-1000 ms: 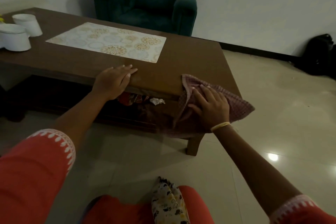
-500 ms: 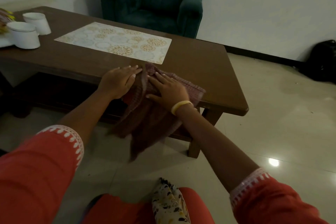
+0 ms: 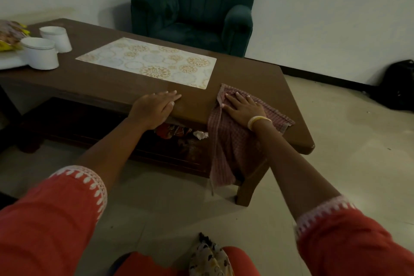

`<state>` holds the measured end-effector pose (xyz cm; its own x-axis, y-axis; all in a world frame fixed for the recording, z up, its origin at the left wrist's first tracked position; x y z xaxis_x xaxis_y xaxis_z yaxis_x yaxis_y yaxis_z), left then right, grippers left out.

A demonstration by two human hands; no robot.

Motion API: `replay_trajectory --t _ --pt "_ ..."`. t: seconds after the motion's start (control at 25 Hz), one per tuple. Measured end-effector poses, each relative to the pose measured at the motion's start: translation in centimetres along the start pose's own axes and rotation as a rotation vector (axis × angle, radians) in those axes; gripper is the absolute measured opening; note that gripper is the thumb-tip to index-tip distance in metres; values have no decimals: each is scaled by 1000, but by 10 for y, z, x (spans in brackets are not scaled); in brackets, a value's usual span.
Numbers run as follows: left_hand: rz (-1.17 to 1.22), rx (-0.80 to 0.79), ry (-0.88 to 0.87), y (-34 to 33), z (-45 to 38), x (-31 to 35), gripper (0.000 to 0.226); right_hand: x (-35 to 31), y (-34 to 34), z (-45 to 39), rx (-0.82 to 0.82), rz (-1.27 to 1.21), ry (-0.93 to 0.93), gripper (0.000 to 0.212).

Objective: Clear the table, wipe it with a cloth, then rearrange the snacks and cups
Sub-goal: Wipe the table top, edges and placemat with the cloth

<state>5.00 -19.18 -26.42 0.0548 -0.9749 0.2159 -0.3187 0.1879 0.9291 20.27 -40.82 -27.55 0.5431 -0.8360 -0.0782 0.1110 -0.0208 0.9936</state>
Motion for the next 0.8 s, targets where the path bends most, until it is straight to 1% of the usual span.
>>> replay_trajectory --t 0.08,0.12,0.16,0.24,0.32,0.4,0.44,0.52,0.64,0.72,0.8 --pt "96 -35 5 8 -8 -17 42 -14 7 -28 -24 -44 -81 68" --pt "97 -52 12 10 -12 -29 42 -33 8 -42 -32 -58 -80 68" --pt "47 -64 32 11 -15 -44 44 -60 8 -52 -31 -52 -26 68" --pt "-42 -83 121 13 -21 -80 49 -128 1 -59 -6 13 217 65" --pt "-41 -110 172 11 -35 -111 50 -174 -13 -47 -5 53 504 64" --pt "-32 -155 235 8 -68 -144 49 -183 -15 -56 8 50 720 66" --pt "-33 -187 283 5 -88 -161 50 -179 -12 -72 5 40 782 67" --pt "-78 -246 338 -1 -129 -184 53 -169 -2 -127 -7 13 804 69" --pt "-86 -286 325 -12 -183 -196 54 -159 8 -215 -35 -2 770 73" --pt "-20 -275 339 -23 -224 -201 54 -140 12 -278 -37 17 672 77" --pt "-33 -295 348 -40 -261 -201 59 -110 20 -346 -37 31 536 83"
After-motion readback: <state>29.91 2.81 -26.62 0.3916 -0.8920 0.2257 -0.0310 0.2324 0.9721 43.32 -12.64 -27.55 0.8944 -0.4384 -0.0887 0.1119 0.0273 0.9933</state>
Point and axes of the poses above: each hand's wrist, its own z-axis away from the middle knuckle, its own y-axis out of the back of the hand, x = y × z, the point moved 8 cm from there along -z, towards the middle knuckle, and after that the axes turned 1 degree about -z, right-handed, at the moved point
